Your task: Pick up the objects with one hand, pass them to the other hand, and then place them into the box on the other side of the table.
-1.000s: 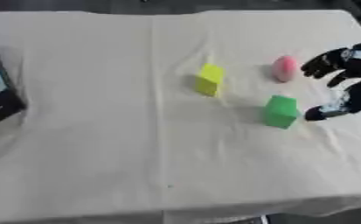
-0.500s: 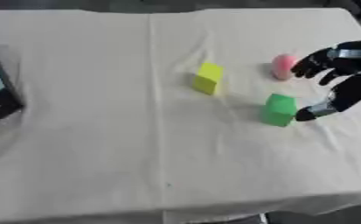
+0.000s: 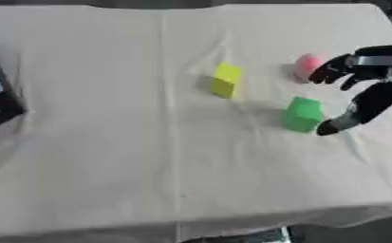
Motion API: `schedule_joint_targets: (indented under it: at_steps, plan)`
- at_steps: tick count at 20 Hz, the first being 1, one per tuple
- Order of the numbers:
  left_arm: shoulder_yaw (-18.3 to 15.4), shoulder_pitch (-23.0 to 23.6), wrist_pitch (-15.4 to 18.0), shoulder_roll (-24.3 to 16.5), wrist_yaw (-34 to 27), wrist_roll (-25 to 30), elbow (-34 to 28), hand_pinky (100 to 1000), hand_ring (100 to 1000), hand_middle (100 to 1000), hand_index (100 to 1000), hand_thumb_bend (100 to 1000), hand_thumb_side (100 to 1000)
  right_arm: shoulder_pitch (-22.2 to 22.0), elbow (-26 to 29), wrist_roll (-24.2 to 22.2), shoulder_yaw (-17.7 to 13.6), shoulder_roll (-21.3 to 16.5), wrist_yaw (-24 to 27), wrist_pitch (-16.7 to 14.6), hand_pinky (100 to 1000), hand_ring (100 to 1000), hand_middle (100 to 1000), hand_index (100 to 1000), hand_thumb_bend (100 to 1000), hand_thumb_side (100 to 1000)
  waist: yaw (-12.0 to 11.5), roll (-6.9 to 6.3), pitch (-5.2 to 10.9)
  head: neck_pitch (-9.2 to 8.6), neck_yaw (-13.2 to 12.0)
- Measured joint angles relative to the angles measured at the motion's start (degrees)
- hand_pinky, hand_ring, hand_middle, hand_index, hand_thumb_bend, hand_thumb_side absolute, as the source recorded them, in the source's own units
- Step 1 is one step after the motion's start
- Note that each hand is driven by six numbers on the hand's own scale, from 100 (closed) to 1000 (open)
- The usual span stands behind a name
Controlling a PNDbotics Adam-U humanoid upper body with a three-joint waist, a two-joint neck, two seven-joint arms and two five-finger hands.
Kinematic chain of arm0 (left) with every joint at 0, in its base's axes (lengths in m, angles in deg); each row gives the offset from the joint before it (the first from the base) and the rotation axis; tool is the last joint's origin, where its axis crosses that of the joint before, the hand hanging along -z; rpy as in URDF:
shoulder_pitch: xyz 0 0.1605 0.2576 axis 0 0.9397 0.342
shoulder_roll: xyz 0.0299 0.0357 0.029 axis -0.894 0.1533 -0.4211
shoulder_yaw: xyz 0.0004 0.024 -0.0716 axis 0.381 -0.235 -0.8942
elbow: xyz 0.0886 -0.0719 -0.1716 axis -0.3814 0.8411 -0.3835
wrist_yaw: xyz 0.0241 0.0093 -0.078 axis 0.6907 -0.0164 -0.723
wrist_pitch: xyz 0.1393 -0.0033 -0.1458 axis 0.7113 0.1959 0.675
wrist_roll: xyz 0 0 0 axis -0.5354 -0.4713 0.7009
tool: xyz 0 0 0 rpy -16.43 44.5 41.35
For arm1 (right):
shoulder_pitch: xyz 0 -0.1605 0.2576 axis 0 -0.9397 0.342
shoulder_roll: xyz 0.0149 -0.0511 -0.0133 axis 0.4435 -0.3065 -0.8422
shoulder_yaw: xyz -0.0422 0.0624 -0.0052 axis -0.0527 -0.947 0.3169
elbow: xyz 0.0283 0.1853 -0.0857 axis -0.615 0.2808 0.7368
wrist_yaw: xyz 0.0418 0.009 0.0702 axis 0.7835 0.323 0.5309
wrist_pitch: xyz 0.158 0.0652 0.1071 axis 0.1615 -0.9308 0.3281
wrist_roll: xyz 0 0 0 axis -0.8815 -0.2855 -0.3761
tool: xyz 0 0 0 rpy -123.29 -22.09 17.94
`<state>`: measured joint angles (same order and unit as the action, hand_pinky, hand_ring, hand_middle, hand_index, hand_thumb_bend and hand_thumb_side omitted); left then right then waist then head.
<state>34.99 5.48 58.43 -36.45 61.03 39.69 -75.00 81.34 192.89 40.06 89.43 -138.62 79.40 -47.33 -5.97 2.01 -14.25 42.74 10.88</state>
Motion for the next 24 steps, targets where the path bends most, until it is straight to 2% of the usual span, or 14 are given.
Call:
schedule_joint_targets:
  at_steps: [4, 6, 16, 24]
  plan:
    - [0.14, -0.32, -0.01, 0.0, 0.0, 0.11, 0.0, 711, 772, 862, 805, 864, 408, 0.49, -0.74, -1.65, -0.02, -0.03, 0.77, -1.04, 865, 938, 871, 895, 637, 254, -0.35, 0.01, 0.0, 0.03, -0.07]
    - [0.15, -0.53, -0.03, 0.0, 0.0, 0.19, 0.0, 711, 772, 862, 805, 860, 417, 0.83, -1.01, -1.99, -0.02, -0.03, 1.32, -1.16, 863, 938, 870, 894, 656, 242, -0.47, 0.01, 0.0, 0.03, -0.07]
    - [0.49, -1.17, -0.12, 0.01, -0.06, 0.36, 0.0, 711, 772, 862, 804, 861, 417, 0.96, -4.0, -1.06, -0.02, 0.42, 4.73, -0.22, 856, 937, 858, 889, 654, 247, -1.6, 0.07, 0.0, -0.13, 0.47]
    - [0.51, -1.61, -0.12, 0.05, -0.23, 0.38, -0.07, 710, 771, 862, 804, 855, 418, -0.05, -6.73, -0.03, -0.01, 1.51, 5.29, 0.24, 855, 934, 850, 867, 653, 240, -2.16, 0.07, -0.01, -1.46, 1.1]
